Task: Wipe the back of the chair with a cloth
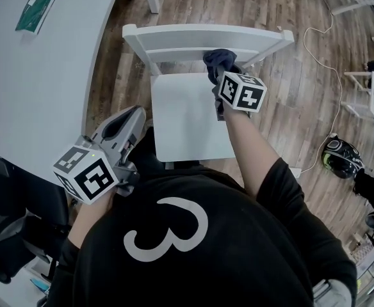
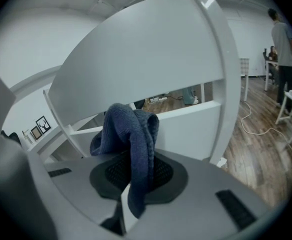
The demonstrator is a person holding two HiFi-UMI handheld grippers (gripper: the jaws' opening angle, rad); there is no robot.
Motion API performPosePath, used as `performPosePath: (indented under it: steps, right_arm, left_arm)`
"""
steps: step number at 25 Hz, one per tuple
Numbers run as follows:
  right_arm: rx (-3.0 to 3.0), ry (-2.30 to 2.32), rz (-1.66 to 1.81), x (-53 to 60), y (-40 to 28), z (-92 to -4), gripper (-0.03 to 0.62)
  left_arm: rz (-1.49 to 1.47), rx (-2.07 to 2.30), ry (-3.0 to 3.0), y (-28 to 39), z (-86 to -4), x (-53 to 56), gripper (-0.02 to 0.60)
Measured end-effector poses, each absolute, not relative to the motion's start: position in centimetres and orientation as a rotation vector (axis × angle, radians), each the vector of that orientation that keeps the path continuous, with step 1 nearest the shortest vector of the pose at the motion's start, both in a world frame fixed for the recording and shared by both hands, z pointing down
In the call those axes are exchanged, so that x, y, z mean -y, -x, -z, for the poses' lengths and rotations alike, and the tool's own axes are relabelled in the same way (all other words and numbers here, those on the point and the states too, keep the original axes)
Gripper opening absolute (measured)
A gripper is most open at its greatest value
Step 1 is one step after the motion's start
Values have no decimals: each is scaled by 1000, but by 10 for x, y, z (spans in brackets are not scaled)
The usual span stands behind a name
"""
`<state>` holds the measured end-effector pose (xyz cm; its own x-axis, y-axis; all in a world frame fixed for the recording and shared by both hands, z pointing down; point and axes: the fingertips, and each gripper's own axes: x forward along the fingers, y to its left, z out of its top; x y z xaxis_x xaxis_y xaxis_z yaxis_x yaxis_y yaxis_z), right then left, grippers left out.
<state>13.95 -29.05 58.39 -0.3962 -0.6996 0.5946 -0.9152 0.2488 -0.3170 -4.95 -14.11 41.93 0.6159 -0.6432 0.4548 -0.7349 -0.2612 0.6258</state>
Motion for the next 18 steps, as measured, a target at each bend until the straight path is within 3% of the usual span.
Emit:
performPosePath:
  steps: [7, 18]
  right_arm:
    - [2121, -1537, -858, 296, -203, -586, 52]
    - [2145, -1499, -824, 299, -238, -588, 52]
  left_arm:
    - [-143, 1090, -1997, 36, -415, 138, 14]
    - [-134, 1168, -1907, 49, -428, 106, 14]
